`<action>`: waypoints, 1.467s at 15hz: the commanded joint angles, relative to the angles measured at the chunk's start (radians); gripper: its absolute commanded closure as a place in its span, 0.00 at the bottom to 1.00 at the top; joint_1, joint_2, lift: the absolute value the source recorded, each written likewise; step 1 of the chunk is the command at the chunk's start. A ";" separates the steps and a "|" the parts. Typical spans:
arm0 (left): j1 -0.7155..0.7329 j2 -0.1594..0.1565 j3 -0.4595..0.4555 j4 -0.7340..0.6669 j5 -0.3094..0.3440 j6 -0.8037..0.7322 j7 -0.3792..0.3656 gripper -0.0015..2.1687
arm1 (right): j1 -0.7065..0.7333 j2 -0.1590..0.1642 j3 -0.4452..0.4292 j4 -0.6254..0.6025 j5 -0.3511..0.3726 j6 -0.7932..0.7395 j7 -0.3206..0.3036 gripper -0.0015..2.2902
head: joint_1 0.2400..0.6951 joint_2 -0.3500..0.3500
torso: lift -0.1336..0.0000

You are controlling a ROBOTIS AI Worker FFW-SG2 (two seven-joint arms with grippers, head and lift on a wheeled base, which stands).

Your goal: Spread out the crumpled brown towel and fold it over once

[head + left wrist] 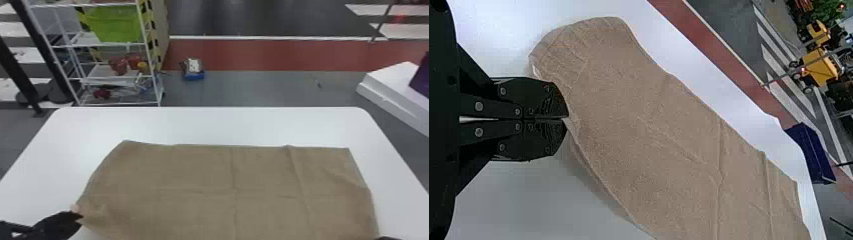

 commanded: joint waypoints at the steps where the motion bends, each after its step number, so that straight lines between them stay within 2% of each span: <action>1: -0.001 -0.004 -0.002 0.000 0.000 0.003 -0.002 0.92 | 0.002 0.000 -0.021 0.003 -0.015 0.015 -0.009 0.38 | 1.00 0.50 | 0.08; 2: -0.001 -0.004 -0.002 0.002 -0.005 0.003 -0.012 0.92 | 0.002 0.000 -0.027 0.001 -0.020 0.015 -0.009 0.38 | 1.00 0.49 | 0.08; 3: -0.001 -0.004 -0.002 0.003 -0.006 0.006 -0.025 0.85 | 0.002 0.002 -0.029 -0.002 -0.020 0.012 -0.009 0.38 | 1.00 0.48 | 0.08; 4: -0.001 -0.004 -0.002 -0.003 -0.028 0.018 -0.063 0.59 | 0.004 0.002 -0.032 -0.007 -0.023 0.012 -0.009 0.38 | 1.00 0.46 | 0.08; 5: -0.001 -0.004 -0.006 -0.012 -0.064 0.027 -0.074 0.21 | 0.005 0.005 -0.035 -0.013 -0.027 0.009 -0.009 0.38 | 1.00 0.46 | 0.08; 6: 0.000 -0.004 -0.008 -0.023 -0.089 0.027 -0.074 0.00 | 0.007 0.006 -0.038 -0.019 -0.030 0.006 -0.009 0.38 | 1.00 0.45 | 0.08; 9: -0.001 -0.004 0.023 -0.045 -0.091 0.049 -0.078 0.00 | 0.008 0.008 -0.050 -0.031 -0.041 0.009 -0.014 0.38 | 1.00 0.48 | 0.08; 12: -0.012 -0.004 0.040 -0.057 -0.155 0.055 -0.091 0.01 | 0.007 0.014 -0.057 -0.045 -0.041 0.015 -0.066 0.38 | 1.00 0.51 | 0.08; 15: -0.019 -0.004 0.071 -0.087 -0.147 0.064 -0.089 0.01 | 0.007 0.014 -0.061 -0.051 -0.023 0.021 -0.087 0.38 | 1.00 0.56 | 0.08; 17: -0.023 -0.004 0.071 -0.100 -0.140 0.083 -0.088 0.01 | 0.008 0.017 -0.063 -0.053 -0.004 0.042 -0.135 0.38 | 1.00 0.58 | 0.08; 20: -0.023 -0.004 0.066 -0.101 -0.137 0.083 -0.084 0.01 | 0.010 0.026 -0.063 -0.076 -0.004 0.055 -0.258 0.38 | 1.00 0.57 | 0.08; 22: -0.023 -0.004 0.060 -0.100 -0.135 0.083 -0.084 0.01 | 0.010 0.028 -0.063 -0.096 -0.004 0.082 -0.274 0.38 | 1.00 0.58 | 0.08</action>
